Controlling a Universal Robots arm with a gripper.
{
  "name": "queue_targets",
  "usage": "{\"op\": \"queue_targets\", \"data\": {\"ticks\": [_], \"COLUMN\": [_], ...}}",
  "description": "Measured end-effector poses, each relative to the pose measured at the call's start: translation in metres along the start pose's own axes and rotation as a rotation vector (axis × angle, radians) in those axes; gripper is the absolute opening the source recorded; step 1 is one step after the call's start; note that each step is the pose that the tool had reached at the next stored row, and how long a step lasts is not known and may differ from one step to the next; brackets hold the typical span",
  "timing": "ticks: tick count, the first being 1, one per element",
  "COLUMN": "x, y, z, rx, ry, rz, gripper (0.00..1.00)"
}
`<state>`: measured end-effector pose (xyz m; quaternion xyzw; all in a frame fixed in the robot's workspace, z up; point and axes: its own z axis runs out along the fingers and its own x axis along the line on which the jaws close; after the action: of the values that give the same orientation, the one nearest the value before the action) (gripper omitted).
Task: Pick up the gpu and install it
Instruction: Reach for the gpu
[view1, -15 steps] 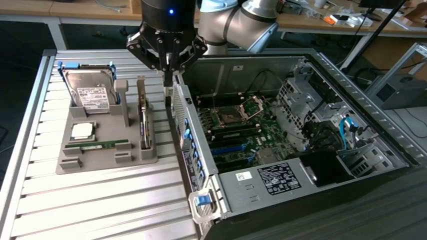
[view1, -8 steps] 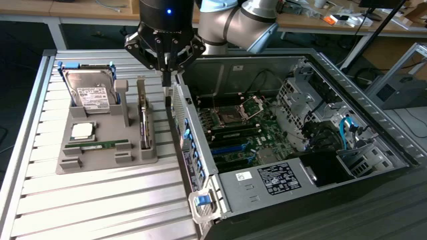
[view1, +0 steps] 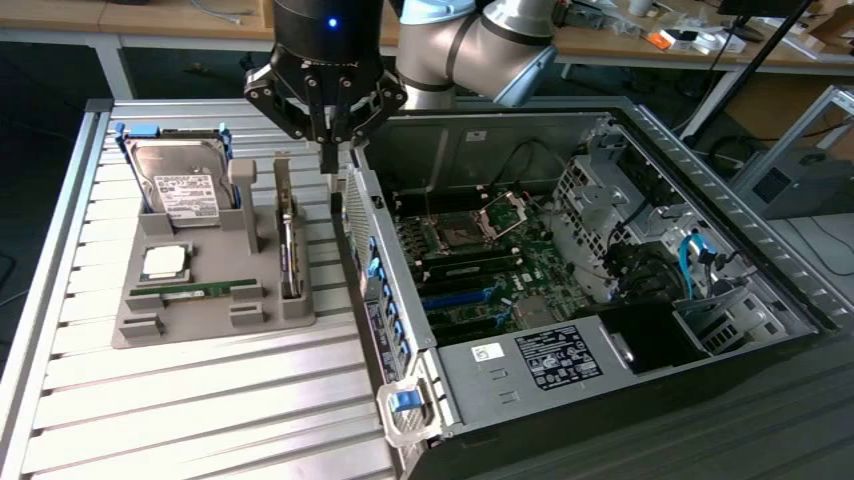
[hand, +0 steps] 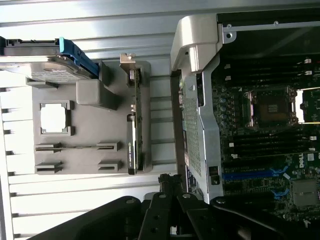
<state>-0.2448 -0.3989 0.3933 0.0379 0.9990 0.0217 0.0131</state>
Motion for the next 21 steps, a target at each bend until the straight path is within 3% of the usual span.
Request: {"op": "queue_targets", "data": {"ticks": [9,10,11,21], "x": [0.004,0.012,0.013,0.018], "y": [-0.0004,-0.0009,-0.001,-0.0014], "z": [-0.0001,-0.0003,-0.0004,-0.0005], "rx": [0.0,0.0,0.0001,0.0], "ry": [0.0,0.0,0.0,0.0], "rz": [0.0,0.0,0.0,0.0], "gripper": [0.11,0.11,0.11,0.11]}}
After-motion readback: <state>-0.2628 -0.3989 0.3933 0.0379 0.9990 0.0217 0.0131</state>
